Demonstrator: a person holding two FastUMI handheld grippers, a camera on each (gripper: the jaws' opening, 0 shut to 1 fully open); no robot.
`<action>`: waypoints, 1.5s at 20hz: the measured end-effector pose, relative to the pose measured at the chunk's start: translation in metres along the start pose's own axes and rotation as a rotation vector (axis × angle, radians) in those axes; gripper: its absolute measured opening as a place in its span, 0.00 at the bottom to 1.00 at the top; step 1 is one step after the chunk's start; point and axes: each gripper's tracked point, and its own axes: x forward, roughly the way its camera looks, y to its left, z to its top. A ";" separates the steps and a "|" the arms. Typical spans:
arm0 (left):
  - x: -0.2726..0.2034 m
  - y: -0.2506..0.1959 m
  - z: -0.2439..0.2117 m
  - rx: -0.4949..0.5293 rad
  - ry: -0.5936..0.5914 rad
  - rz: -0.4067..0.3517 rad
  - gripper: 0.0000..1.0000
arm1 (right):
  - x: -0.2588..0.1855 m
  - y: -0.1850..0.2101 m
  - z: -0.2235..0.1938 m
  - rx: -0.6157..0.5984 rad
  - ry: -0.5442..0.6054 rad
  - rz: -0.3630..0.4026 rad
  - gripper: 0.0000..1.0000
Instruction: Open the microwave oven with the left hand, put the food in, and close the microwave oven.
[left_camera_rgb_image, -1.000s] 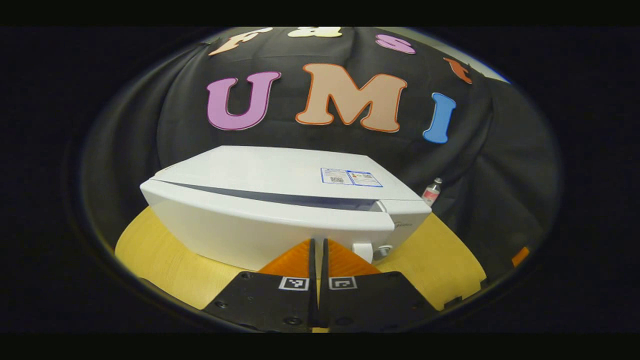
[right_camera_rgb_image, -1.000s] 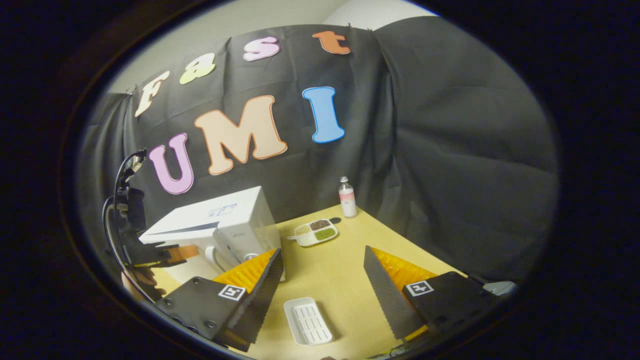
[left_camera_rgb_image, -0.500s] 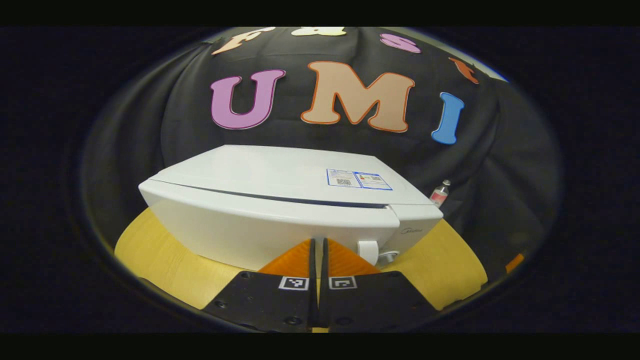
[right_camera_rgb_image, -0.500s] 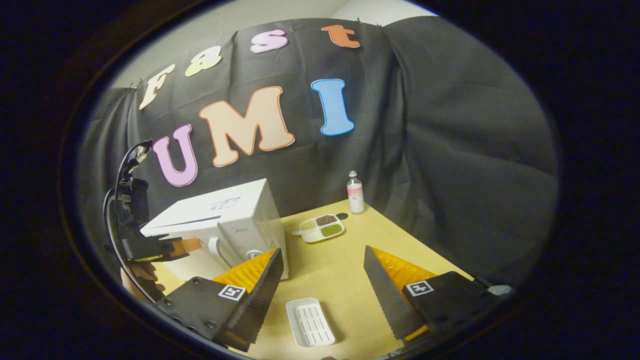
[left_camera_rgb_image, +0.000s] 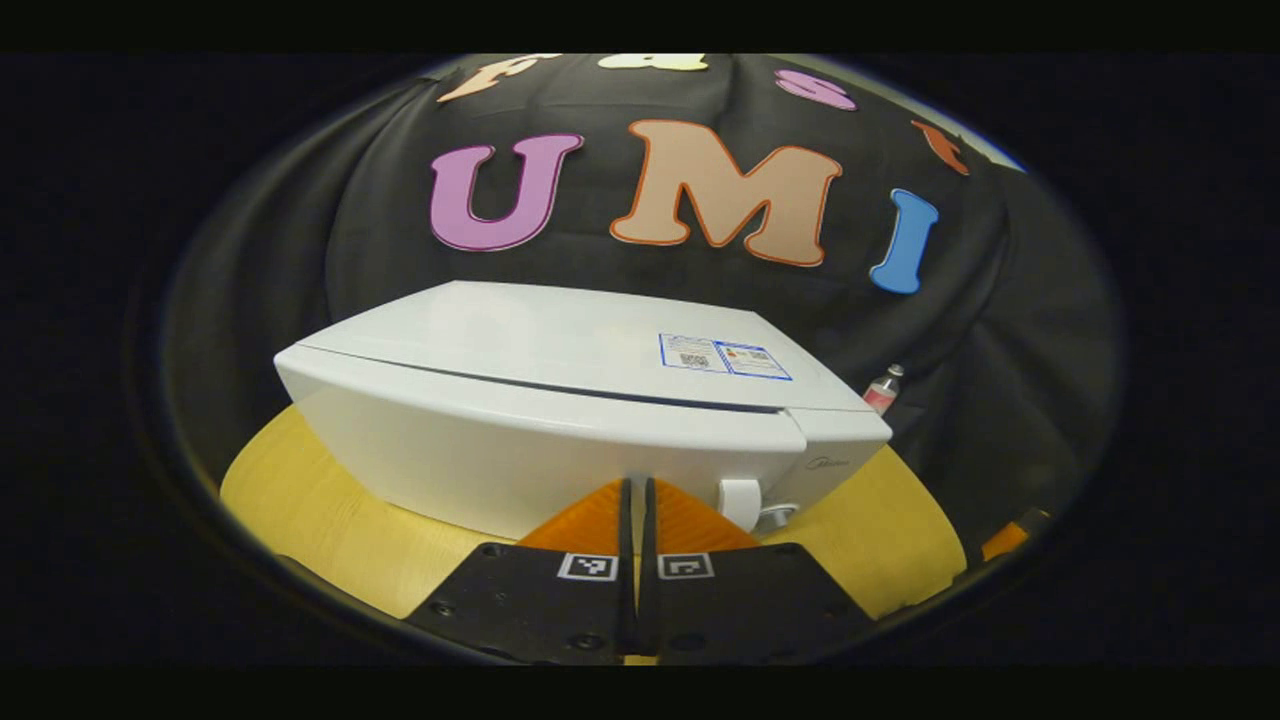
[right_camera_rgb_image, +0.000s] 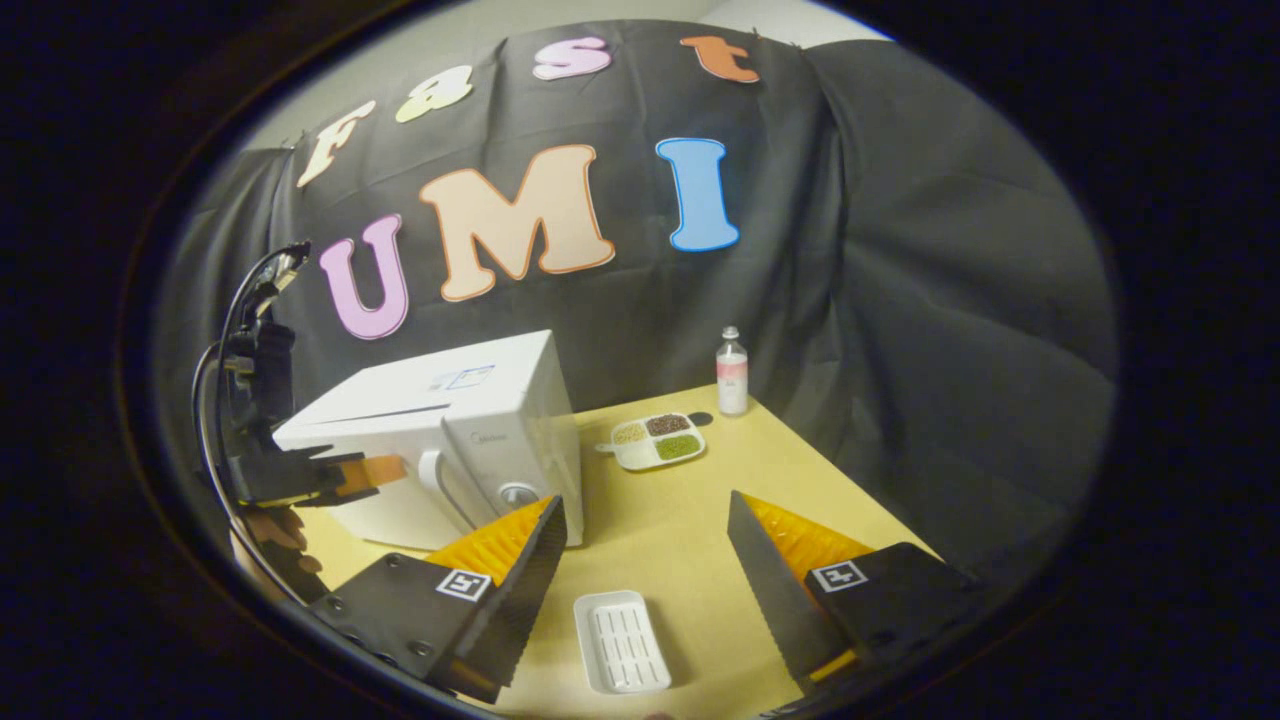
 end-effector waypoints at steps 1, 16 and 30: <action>-0.001 0.000 0.000 -0.001 0.000 0.000 0.00 | -0.001 0.000 0.002 -0.001 -0.008 0.000 0.92; -0.031 0.022 -0.022 0.006 0.034 -0.028 0.01 | -0.032 0.019 0.007 -0.075 -0.059 0.057 0.92; -0.171 0.147 0.026 -0.004 -0.106 0.229 0.17 | -0.037 0.080 0.050 -0.029 -0.063 0.190 0.99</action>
